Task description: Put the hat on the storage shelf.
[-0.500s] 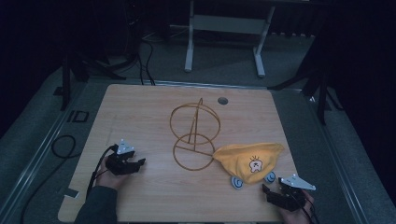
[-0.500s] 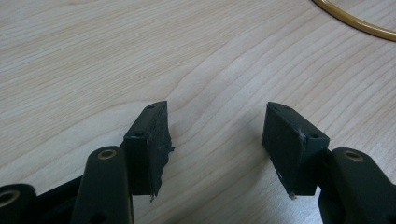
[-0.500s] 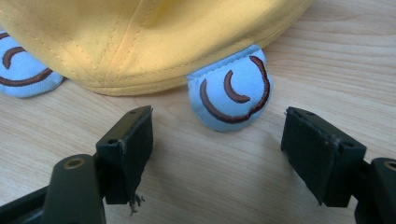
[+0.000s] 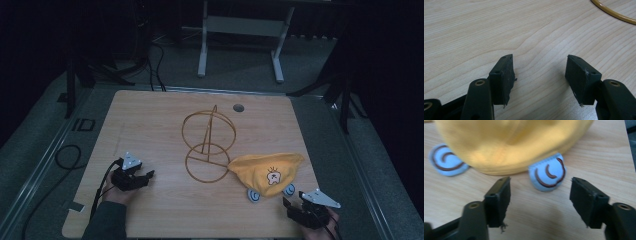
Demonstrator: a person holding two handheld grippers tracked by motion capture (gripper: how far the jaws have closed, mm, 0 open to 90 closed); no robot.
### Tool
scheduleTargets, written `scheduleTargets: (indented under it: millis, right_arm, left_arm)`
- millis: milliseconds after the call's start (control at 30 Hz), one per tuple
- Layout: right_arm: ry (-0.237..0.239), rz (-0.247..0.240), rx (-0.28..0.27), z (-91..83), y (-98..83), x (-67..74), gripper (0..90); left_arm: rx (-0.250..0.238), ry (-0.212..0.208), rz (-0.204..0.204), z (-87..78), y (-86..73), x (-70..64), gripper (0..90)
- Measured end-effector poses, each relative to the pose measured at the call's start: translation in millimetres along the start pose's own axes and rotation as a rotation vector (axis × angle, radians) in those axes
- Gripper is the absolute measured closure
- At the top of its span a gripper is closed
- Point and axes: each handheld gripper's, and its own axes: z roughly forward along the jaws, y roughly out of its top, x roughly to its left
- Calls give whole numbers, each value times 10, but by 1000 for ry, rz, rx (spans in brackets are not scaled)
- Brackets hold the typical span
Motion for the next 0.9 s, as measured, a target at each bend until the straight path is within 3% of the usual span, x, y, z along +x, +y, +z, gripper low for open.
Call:
scheduleTargets:
  millis: [100, 200, 300, 533, 633, 800, 900]
  right_arm:
    - [-5, -11, 7, -6, 9, 44, 485]
    - [-20, -18, 14, -13, 19, 63, 531]
    - [30, -15, -8, -56, 39, 141, 577]
    - [136, -75, -4, -15, 78, 500, 638]
    - [171, -105, 16, 73, 102, 673, 621]
    - [201, -114, 13, 130, 136, 795, 583]
    - [213, -125, -6, 164, 191, 907, 495]
  left_arm:
    - [0, 1, -1, -1, -1, -1, 402]
    - [0, 2, -2, -2, -2, -3, 402]
    - [0, 3, -3, -2, -3, -4, 402]
    - [-1, 5, -5, -3, -5, -7, 401]
    - [-1, 5, -5, -3, -5, -7, 401]
    - [-1, 5, -5, -3, -4, -8, 401]
    - [-1, 5, -5, -3, -4, -8, 401]
